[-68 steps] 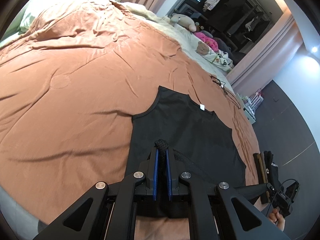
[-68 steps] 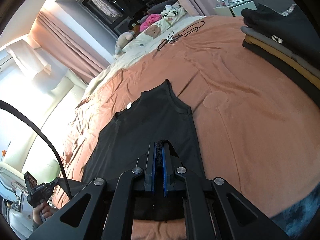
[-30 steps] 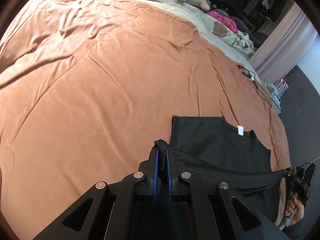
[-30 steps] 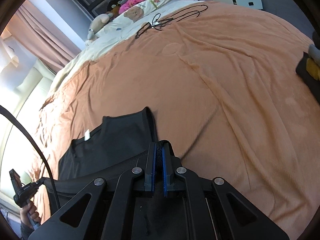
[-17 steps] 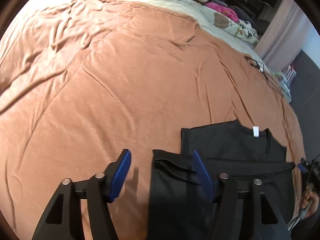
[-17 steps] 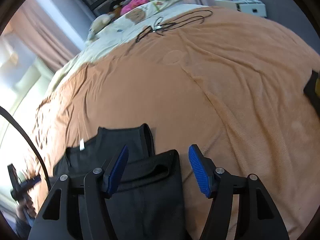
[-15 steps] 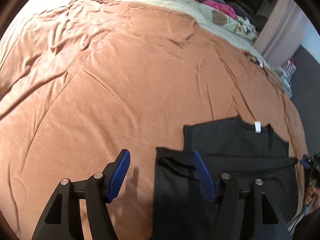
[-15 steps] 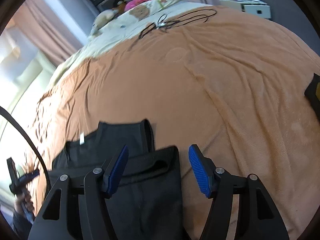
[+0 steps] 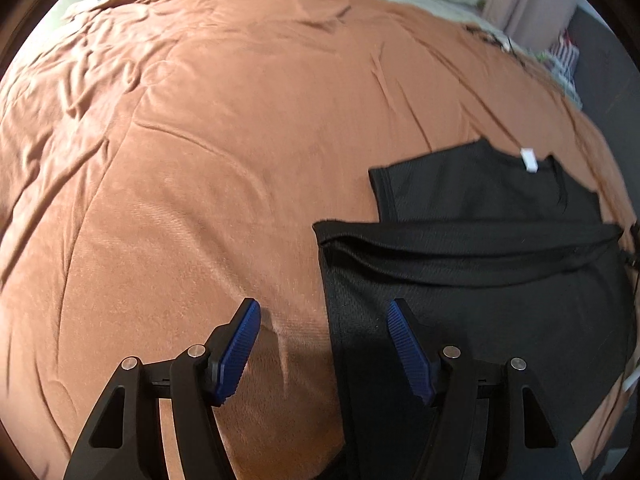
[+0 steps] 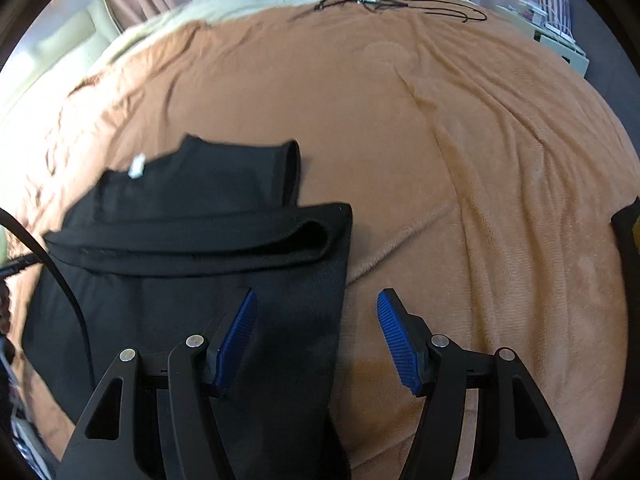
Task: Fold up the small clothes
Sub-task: 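Open both grippers to release the folded hem, then close both grippers on the folded edge of the shirt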
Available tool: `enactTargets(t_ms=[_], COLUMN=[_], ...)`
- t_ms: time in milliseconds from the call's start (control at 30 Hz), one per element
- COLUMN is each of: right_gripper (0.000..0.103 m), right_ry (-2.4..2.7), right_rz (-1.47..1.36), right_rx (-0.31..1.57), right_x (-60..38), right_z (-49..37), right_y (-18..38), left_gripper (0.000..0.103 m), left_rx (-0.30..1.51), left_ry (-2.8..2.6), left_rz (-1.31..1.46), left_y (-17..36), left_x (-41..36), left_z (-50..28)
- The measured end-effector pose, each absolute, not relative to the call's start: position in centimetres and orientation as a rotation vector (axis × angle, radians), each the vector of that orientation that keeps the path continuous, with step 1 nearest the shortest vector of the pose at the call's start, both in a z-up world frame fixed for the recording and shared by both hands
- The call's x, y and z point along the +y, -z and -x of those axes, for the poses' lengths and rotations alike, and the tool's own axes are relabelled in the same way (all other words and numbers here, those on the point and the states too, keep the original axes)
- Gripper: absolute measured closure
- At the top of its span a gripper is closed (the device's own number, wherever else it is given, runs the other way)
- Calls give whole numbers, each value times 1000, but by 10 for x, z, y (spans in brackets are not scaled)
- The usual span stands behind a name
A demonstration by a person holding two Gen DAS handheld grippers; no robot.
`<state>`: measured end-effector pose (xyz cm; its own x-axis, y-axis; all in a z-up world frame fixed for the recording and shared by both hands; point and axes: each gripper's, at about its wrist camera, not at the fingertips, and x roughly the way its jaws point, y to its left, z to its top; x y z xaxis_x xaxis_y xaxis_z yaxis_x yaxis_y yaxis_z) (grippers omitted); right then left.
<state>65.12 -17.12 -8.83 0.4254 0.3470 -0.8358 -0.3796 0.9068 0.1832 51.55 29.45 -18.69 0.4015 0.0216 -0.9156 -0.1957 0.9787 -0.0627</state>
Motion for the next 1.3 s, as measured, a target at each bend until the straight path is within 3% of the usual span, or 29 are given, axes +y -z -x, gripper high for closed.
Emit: enactTargets(t_ms=[300,400,500,567,933,1000,1033,1067,1300], right_gripper=[42,42,43,52,72,82,93,100,102], right_ry=[-398,-389,-375,-389,-470,-471,-470,-470,-459], right_rz=[133,124,87,62,-15,-29,-30,-30,-21], right_rx=[1024,1016,985,978,985,988,990,988,899], right_x=[-145,-140,-139,-139,-153,-156,-160,-160,-162], right_z=[-680,-690,-702,-705,-711,-714,-716,-717,-699], right_y=[95,97,99,101,113,113,112,111,88], left_gripper=[38,41,50,53,81,94,98,98,99], left_rx=[1164,1148,1118,1102,1061,1059,1057,1055,975], left_ry=[-169,-170,-151,-138,-98,-89,-86,-90,-104], left_rz=[139,147,195,211,301,290,288,288,301], left_y=[199,199,200,201,201,201,200,199,172], left_x=[294,297,301,302,315,313,311,311,316], left_z=[-544,-554,-563,-568,-566,-567,-569,-569,-561])
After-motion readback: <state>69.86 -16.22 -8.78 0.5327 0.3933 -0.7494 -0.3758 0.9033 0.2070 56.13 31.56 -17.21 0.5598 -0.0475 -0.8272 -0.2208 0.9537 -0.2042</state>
